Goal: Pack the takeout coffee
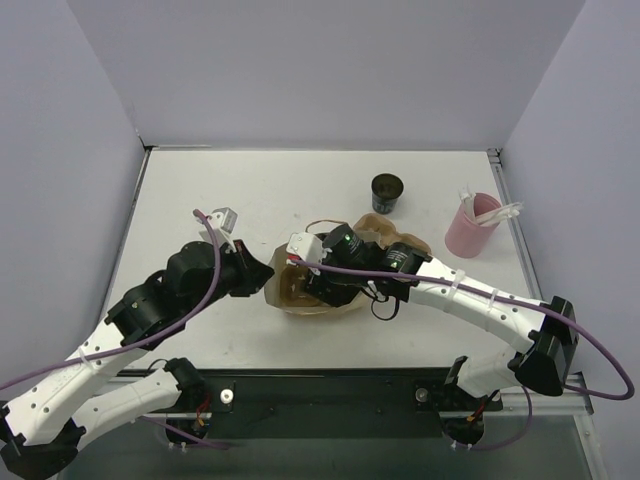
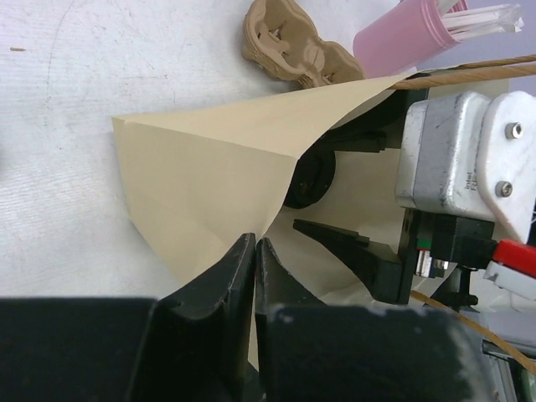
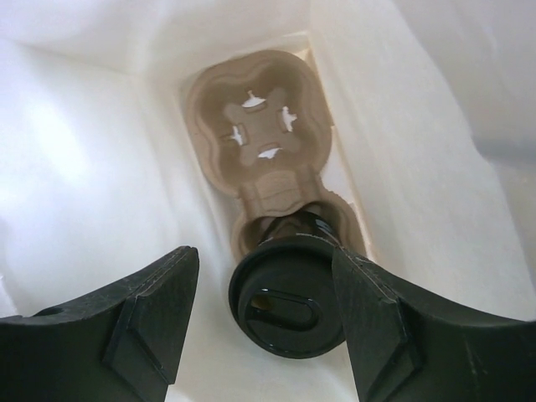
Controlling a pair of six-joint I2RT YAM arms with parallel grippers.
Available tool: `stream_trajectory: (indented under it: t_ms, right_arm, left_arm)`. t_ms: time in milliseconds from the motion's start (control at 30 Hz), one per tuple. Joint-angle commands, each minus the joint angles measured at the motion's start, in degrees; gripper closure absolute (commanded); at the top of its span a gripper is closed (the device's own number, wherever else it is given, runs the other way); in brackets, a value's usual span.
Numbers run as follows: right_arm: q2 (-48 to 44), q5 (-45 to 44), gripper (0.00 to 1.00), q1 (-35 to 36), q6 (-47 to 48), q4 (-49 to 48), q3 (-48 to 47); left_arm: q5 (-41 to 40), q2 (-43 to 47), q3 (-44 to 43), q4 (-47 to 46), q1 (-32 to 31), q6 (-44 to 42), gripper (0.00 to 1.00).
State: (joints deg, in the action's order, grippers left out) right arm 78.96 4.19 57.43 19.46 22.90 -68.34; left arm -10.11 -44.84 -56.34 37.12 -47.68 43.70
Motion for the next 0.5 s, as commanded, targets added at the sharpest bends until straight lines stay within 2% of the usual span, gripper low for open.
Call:
stream_trajectory:
  t_ms: [0,133,467]
  right_arm:
    - [-1.5,2.6,0.35,0.1,-3.4,2.5,-3.4]
    - [-1.5,2.7,0.35,-0.4,-5.8,4.1,-5.8]
    - [-2.3,-2.6,0.39,-1.9,-13.0,5.4,-12.0]
  left_arm:
    - [-1.4,-0.2,-2.7,3.0,0.2,-0.8,0.76]
    - [-0.8,-1.8,-4.7,2.3,0.4,-3.1,0.61]
    - [-1.6,-6.0,-11.6,1.9,0.7,-8.1,0.47]
